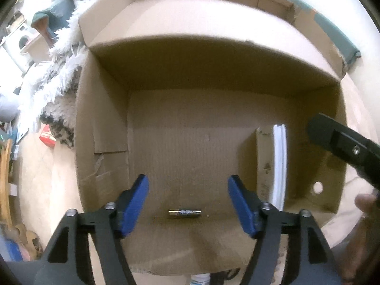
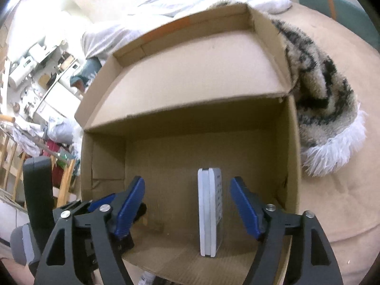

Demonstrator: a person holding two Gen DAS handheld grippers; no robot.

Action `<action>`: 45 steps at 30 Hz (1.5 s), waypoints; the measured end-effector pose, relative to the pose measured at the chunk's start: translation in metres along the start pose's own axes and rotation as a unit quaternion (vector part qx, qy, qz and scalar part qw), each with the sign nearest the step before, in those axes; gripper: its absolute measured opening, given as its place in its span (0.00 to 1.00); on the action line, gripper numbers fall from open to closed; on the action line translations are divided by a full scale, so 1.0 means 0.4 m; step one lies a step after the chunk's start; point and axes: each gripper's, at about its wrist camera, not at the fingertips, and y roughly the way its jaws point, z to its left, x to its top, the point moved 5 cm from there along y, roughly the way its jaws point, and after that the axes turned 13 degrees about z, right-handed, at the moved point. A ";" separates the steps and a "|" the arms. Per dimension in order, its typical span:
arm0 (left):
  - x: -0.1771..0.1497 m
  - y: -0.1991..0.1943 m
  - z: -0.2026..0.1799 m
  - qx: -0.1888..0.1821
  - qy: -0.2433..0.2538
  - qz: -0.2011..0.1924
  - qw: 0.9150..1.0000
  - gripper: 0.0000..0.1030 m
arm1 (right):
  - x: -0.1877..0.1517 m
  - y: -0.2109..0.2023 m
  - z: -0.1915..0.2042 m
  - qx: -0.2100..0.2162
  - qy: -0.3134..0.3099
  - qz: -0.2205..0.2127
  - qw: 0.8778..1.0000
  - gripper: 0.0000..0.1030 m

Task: Organize rigid objects
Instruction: 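Place the remote upright in the box with the right tool while the left tool drops the battery beside it, then grasp the white pill bottle with the left tool while the right tool grasps the pink comb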

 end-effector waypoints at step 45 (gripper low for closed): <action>-0.236 -0.075 0.189 -0.003 -0.085 -0.002 0.996 0.67 | -0.237 -0.124 -0.015 -0.027 -0.002 0.011 1.000 1.00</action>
